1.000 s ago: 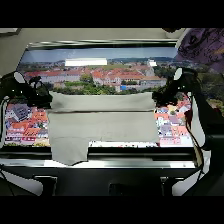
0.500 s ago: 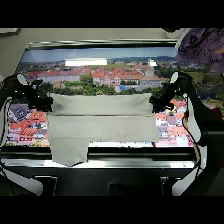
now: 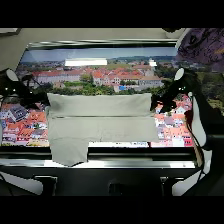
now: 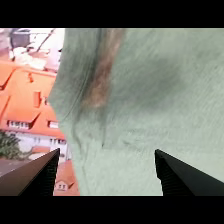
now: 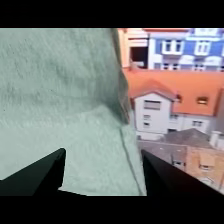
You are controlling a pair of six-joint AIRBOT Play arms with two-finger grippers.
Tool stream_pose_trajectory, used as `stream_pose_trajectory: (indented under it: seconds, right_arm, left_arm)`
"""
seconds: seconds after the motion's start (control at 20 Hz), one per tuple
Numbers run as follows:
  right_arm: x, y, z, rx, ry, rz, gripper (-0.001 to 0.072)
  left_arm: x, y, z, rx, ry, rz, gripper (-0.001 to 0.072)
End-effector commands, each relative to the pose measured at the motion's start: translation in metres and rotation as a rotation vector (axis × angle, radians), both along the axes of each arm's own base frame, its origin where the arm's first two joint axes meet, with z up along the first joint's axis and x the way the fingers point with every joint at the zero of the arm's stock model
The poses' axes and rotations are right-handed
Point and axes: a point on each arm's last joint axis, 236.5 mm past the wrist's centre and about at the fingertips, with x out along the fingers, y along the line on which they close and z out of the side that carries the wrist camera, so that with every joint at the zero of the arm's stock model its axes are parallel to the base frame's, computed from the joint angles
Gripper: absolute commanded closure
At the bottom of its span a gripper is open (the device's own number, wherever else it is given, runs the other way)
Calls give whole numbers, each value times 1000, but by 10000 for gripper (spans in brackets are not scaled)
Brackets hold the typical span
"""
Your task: Fold the clothes and pants, and hang the long-sleeved shirts on hangers.
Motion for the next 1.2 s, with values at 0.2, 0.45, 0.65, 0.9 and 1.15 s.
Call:
stream_pose_trajectory:
  seconds: [0.2,0.45,0.65,0.9,1.15]
  right_arm:
    - [-56,-38,30,201,-156,-152,168]
    - [-88,-12,13,281,-168,-181,168]
    - [-84,-10,14,291,-186,-192,169]
    - [-80,-12,13,284,-200,-199,169]
    - [-76,-13,12,277,-215,-206,169]
  left_arm:
    - [-140,26,6,-173,12,348,29]
    - [-209,-28,-35,-343,13,486,29]
    - [-231,-62,-53,-417,67,422,29]
    - [-235,-75,-63,-408,73,352,31]
    - [-245,-87,-68,-417,109,319,33]
